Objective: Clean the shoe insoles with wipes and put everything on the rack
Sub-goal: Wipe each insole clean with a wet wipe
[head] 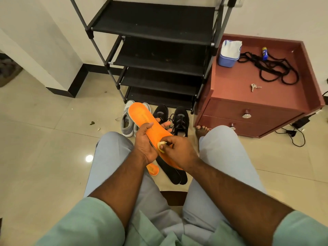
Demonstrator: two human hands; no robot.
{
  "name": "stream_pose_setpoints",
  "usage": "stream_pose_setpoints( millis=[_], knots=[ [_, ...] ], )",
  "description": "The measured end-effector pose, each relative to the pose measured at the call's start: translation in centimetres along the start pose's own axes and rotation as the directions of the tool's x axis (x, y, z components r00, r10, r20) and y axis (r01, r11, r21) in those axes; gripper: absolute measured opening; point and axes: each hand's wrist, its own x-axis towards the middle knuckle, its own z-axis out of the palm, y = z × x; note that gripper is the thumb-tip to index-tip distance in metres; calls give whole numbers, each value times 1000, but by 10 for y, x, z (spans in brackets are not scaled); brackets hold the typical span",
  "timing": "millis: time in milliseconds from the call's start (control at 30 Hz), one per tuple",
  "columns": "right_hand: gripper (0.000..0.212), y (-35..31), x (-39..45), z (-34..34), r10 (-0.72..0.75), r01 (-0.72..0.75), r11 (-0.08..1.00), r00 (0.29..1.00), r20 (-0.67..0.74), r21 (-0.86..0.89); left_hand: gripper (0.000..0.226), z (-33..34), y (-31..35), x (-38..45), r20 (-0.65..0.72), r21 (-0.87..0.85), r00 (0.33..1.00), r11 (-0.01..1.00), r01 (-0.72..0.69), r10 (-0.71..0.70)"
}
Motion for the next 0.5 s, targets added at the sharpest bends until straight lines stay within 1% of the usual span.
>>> stream_pose_setpoints(
  millis=[67, 133, 200, 233, 333, 367, 400, 467, 500],
  knots=[
    [25, 4, 2, -4, 10, -14, 997, 999, -44, -72, 54, 0, 0, 0, -2, 14, 1000, 1000, -12, 12],
    [24, 6, 2, -7, -102, 101, 988, 995, 1, -119, 73, -1, 0, 2, -2, 36, 1000, 999, -14, 14],
    [21, 2, 0, -4, -256, 259, 963, 965, 49, -73, 89, -2, -1, 3, 11, 57, 1000, 998, 8, -9],
    [20, 1, -1, 0, -293, 296, 952, 955, 45, -73, 94, -1, -3, 4, 20, 71, 999, 997, 24, -26],
    [20, 3, 2, 3, -246, 239, 964, 968, -44, -119, 103, 0, -4, 2, 43, 96, 998, 994, 51, -55],
    [21, 5, 3, 2, -241, 235, 962, 970, -29, -137, 104, 0, -3, 2, 51, 87, 997, 995, 46, -51],
    [23, 9, 2, 1, -242, 244, 955, 970, 31, -171, 105, -1, 0, 2, 55, 71, 998, 997, 33, -37],
    [28, 13, 0, -2, -236, 290, 913, 949, 207, -288, 105, -4, 6, 3, 60, 37, 998, 999, -8, 6],
    [29, 14, -1, -3, -223, 303, 897, 939, 262, -322, 105, -4, 9, 3, 63, 27, 998, 999, -27, 25]
  ],
)
